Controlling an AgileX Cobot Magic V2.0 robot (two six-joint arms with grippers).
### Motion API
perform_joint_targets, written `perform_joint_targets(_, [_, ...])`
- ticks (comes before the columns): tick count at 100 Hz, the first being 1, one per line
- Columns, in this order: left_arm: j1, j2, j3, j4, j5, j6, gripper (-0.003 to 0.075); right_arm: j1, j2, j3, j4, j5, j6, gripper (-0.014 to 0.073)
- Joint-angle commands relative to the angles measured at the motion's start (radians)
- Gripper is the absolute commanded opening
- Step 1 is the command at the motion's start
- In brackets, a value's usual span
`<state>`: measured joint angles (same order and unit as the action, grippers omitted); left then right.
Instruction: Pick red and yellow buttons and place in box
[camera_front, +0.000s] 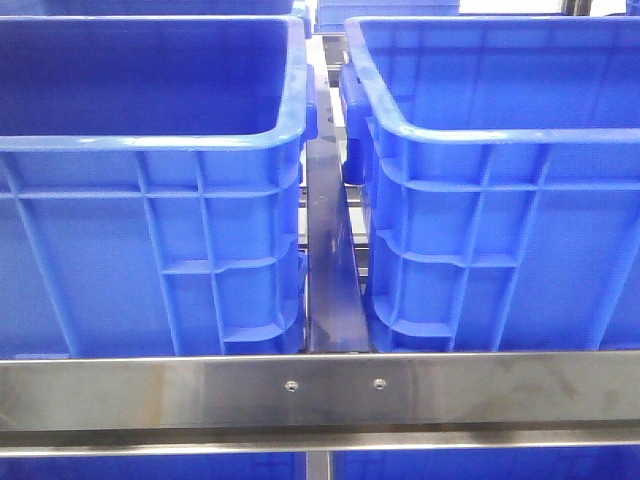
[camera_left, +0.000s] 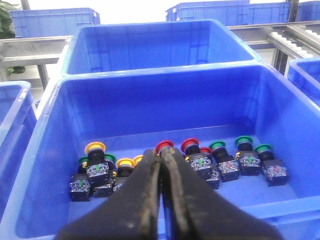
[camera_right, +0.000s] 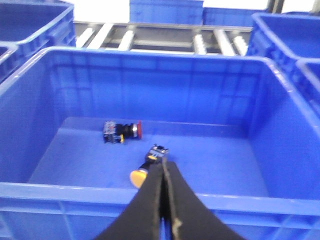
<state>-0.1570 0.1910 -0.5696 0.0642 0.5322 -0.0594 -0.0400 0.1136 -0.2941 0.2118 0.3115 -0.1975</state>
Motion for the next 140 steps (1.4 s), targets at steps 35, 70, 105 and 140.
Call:
perform_joint_targets(35, [0.002,0.01,-0.025,-0.006,-0.083,-0.01,-0.0019,0.063,-0.147,0.241,-0.164,-0.362,0.181,-0.0068])
perform_joint_targets(70, [0.002,0.01,-0.025,-0.006,-0.083,-0.01,-0.0019,0.075,-0.146,0.321,-0.353,-0.511,0.341,-0.0068])
perform_joint_targets(105, [0.002,0.01,-0.025,-0.006,-0.083,-0.01,-0.0019,0.075,-0.146,0.321,-0.312,-0.487,0.342,-0.0068])
perform_joint_targets(140, [0.002,0.01,-0.025,-0.006,-0.083,-0.01,-0.0019,0.075,-0.146,0.321,-0.312,-0.485,0.342,-0.0068])
